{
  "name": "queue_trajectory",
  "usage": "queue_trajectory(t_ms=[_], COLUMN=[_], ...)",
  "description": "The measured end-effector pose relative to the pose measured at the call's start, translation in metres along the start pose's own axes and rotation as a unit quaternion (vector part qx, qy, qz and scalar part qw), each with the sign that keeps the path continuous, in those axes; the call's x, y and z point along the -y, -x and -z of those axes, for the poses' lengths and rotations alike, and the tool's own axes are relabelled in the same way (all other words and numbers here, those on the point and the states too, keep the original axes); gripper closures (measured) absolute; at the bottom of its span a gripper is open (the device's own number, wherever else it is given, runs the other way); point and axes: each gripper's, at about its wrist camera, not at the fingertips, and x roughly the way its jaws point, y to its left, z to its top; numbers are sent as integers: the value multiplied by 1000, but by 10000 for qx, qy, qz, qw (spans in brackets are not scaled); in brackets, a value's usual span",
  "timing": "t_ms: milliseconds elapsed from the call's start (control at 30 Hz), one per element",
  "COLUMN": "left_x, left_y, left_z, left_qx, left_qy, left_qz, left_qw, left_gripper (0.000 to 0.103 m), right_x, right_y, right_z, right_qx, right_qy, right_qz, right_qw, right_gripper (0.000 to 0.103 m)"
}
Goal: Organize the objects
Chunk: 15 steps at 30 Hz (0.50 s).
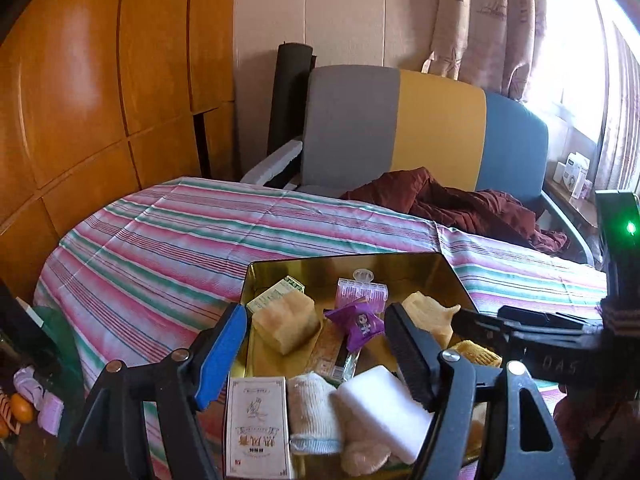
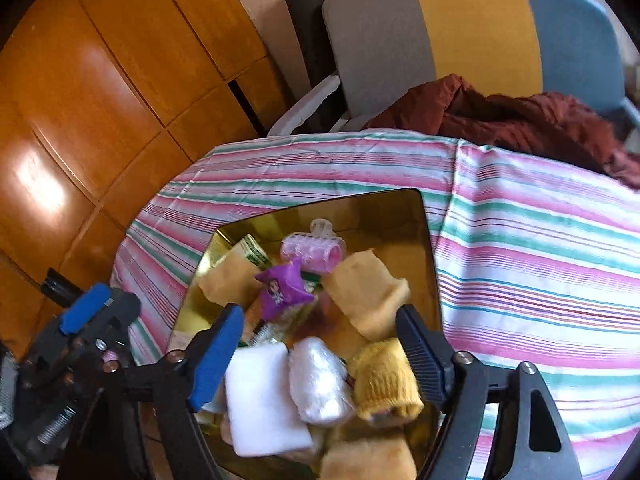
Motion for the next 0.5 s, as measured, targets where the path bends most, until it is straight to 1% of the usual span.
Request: queue_trajectory(t_ms=[67,133,200,300,433,500], left_x=[1,4,7,13,13,14], left_y=[6,13,19,26,33,35], left_z=[2,5,8,13,21,26], left_qx=[27,60,74,63,-16,-39], left_qy=[2,-16,-19,4,183,187], left_qz=[-46,-159,-188,-389,-250,-234], left_qw=[10000,9999,9998,9992,9995,9995], left_gripper=[30,30,30,30,30,30], right_x=[-3,-5,-8,-10,-11,-10], right_y=[7,16,23,31,39,42], right_z=[6,14,21,33,48,55], right_qx=[84,188,260,294,295,283], right_qy=[111,206,267,328,359,362], right_qz=[127,251,315,362,396,421], right_qw=[9998,9993,9988,9984,9981,9981], right_gripper=[21,17,16,16,16,16])
